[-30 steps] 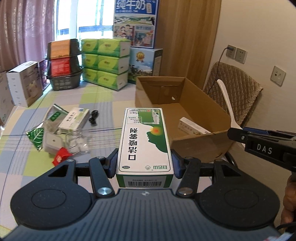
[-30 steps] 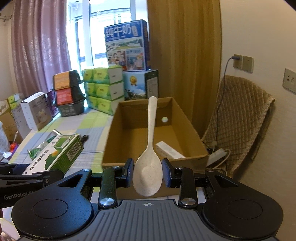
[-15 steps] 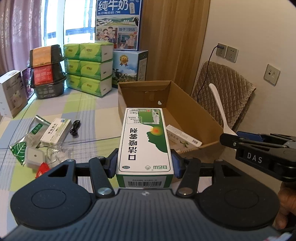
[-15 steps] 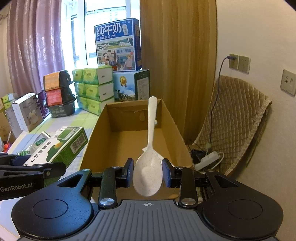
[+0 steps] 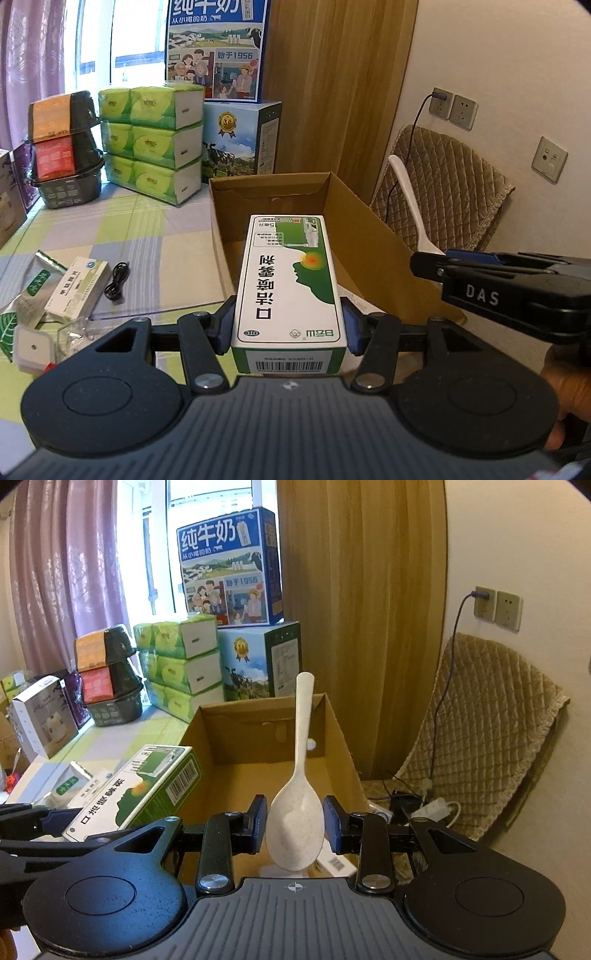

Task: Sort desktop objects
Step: 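Drop the green box into the cardboard box with the left gripper while the right gripper releases the spoon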

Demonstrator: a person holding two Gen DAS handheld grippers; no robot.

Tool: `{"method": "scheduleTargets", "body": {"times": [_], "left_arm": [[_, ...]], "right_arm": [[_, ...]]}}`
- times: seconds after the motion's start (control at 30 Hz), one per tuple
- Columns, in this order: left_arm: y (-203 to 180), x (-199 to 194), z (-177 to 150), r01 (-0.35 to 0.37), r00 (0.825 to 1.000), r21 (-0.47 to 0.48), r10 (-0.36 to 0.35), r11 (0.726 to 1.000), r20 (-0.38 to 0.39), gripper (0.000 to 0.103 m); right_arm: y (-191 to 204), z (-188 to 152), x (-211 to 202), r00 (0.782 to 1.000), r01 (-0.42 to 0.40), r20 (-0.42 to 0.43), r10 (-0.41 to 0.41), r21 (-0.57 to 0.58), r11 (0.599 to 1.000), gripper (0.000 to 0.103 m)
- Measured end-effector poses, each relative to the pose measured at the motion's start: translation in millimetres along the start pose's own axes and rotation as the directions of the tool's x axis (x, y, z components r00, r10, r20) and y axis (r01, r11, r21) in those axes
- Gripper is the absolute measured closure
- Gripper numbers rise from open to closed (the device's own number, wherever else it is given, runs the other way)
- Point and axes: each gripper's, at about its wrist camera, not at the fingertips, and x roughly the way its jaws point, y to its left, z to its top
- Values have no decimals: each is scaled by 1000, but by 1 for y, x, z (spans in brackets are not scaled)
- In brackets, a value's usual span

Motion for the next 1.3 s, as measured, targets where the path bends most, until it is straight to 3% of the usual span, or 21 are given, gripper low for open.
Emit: {"method": "scheduleTargets", "body": {"times": [0.37, 0.53, 0.67, 0.83, 0.9, 0.97, 1.3], "left_arm": [[0, 36, 11, 19, 1000, -9, -19, 1000, 7, 52], [16, 28, 7, -1, 1000, -57, 1, 998, 14, 51], [30, 17, 0, -23, 1000, -89, 24, 996, 18, 42], [45, 4, -9, -36, 999, -126, 39, 991, 19, 40], [49, 0, -13, -42, 999, -140, 46, 989, 19, 38], [53, -5, -17, -47, 999, -151, 51, 987, 19, 37], [70, -30, -37, -89, 996, -177, 92, 980, 10, 31]], "right_arm": [[-14, 6, 28, 1000, 15, -25, -15, 17, 1000, 73], [-13, 2, 31, 999, 6, -38, -5, 21, 1000, 73], [-8, -1, 35, 999, -13, -51, 14, 23, 1000, 73], [-2, 1, 42, 996, -65, -60, 68, 40, 997, 73], [-2, 1, 42, 996, -69, -57, 72, 48, 996, 68], [-2, 0, 38, 997, -65, -48, 68, 54, 996, 53], [-4, -19, 4, 997, -51, -44, 56, 112, 992, 41]]}}
